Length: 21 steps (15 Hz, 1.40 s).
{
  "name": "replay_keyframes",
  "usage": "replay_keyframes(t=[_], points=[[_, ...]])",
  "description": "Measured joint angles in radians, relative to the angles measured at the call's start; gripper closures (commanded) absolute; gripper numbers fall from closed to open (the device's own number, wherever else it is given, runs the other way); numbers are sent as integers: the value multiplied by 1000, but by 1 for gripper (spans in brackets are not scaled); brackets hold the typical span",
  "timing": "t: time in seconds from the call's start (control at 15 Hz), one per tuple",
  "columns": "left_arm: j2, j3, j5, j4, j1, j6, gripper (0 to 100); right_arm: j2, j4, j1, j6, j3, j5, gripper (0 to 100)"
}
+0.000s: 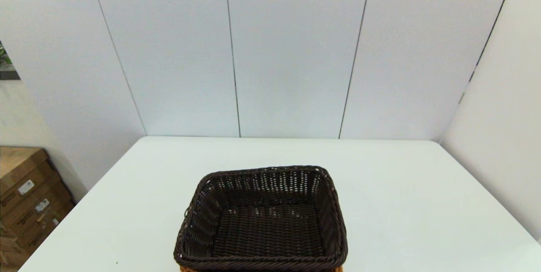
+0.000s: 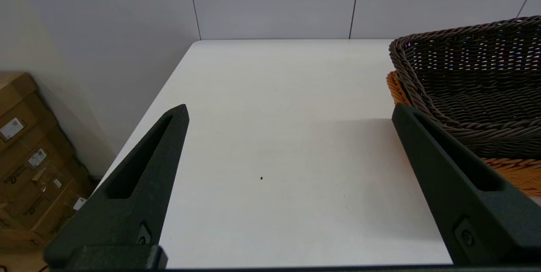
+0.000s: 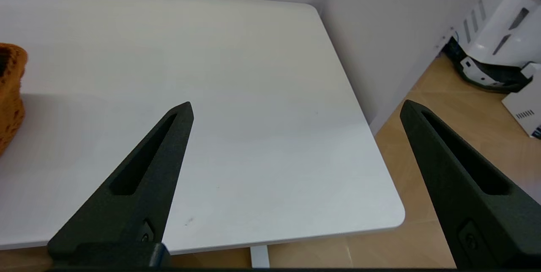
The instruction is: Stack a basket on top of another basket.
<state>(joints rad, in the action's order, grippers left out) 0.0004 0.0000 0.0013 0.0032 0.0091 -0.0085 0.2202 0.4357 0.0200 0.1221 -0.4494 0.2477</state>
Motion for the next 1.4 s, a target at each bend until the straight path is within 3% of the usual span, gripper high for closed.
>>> replay_keyframes(t=[0.4, 0.73, 0.93, 1.13, 1.27, 1.4], points=[[0, 0, 0, 0, 0, -1, 0, -127, -1, -24, 2, 54, -15, 0], [0, 0, 0, 0, 0, 0, 0, -209, -18, -25, -11, 82, -103, 0], [0, 0, 0, 0, 0, -1, 0, -220, -48, -25, -13, 113, -192, 0], [0, 0, 0, 0, 0, 0, 0, -220, -151, -24, -15, 228, -204, 0], [0, 0, 0, 0, 0, 0, 0, -220, -265, -24, -18, 316, -202, 0], [0, 0, 0, 0, 0, 0, 0, -220, -306, -25, -20, 355, -202, 0]])
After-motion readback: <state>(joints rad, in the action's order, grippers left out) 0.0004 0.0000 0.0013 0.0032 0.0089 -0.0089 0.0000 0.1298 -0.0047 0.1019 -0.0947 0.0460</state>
